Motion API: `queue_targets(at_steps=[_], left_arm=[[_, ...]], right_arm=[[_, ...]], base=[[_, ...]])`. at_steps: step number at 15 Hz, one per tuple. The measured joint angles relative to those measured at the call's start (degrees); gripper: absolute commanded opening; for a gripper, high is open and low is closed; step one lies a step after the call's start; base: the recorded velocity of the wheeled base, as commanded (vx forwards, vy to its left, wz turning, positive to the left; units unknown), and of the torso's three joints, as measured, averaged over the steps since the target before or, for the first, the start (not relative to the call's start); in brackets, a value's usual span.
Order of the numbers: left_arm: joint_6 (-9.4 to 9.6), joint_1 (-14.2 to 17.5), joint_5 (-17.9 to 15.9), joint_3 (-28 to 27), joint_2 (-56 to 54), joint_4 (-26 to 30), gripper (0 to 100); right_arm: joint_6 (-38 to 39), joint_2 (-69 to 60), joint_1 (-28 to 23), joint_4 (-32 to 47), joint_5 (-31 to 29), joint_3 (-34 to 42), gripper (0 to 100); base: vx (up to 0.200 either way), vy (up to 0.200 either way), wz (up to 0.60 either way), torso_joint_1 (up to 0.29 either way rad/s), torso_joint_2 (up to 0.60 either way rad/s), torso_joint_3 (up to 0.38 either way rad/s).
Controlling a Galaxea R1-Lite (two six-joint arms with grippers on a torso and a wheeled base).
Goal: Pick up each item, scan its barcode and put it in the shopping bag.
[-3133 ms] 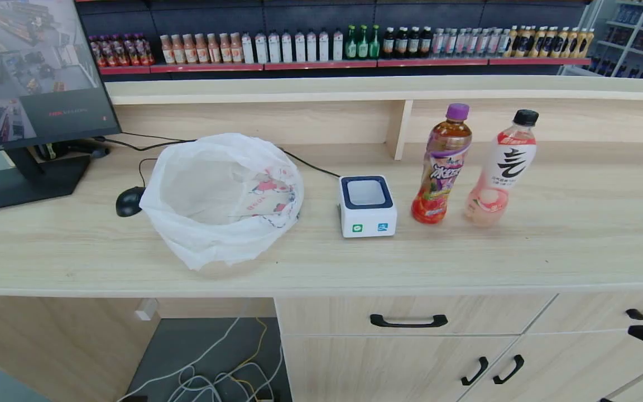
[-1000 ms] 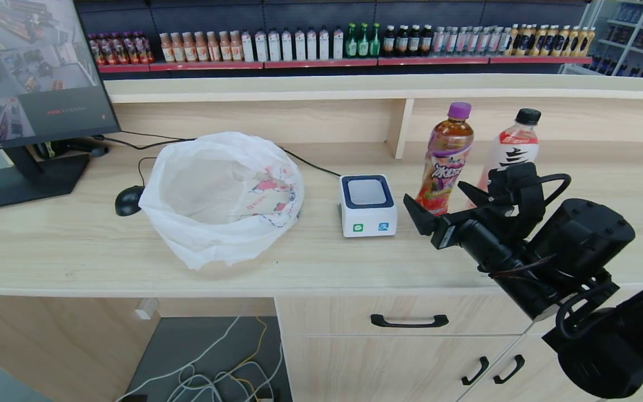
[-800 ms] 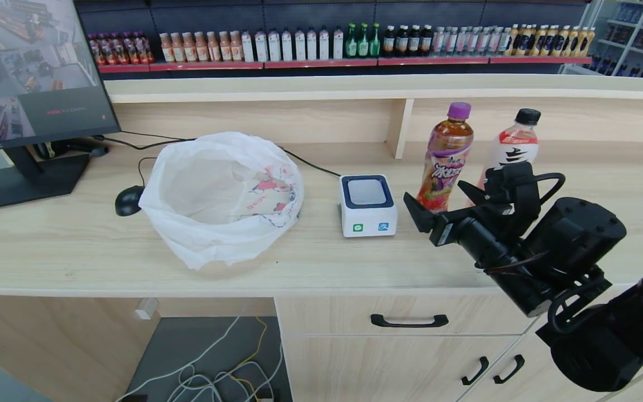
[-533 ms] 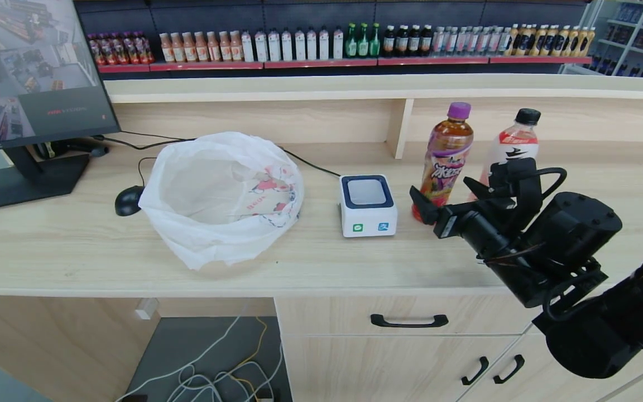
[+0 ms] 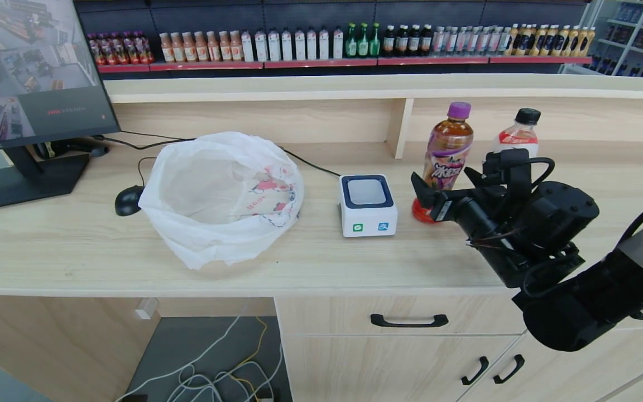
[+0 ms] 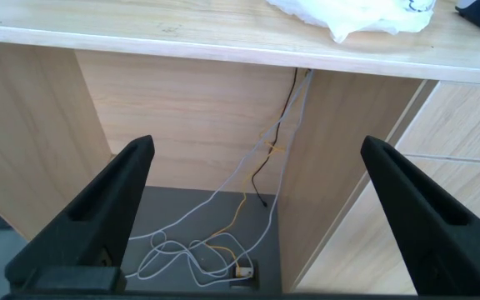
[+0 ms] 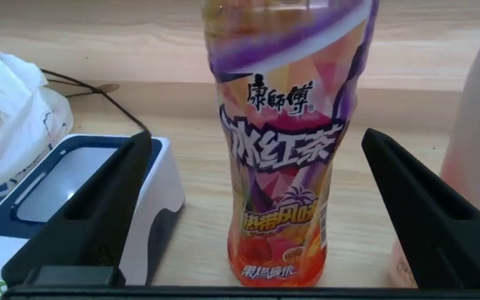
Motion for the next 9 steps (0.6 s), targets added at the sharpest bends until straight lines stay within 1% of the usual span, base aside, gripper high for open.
queue_targets(at_steps=[7, 9], left_arm=[[0.00, 0.0, 0.0, 0.0, 0.0, 0.0, 100], [0.00, 0.0, 0.0, 0.0, 0.0, 0.0, 100]], right_arm=[[-0.1, 3.9, -1.7, 0.4, -0.1, -6.9, 100], [-0.1, 4.9, -2.0, 0.5, -0.5, -7.7, 100]], base=[[0.000, 0.000, 0.00, 0.000, 0.00, 0.000], [0.000, 0.000, 0.00, 0.000, 0.00, 0.000]])
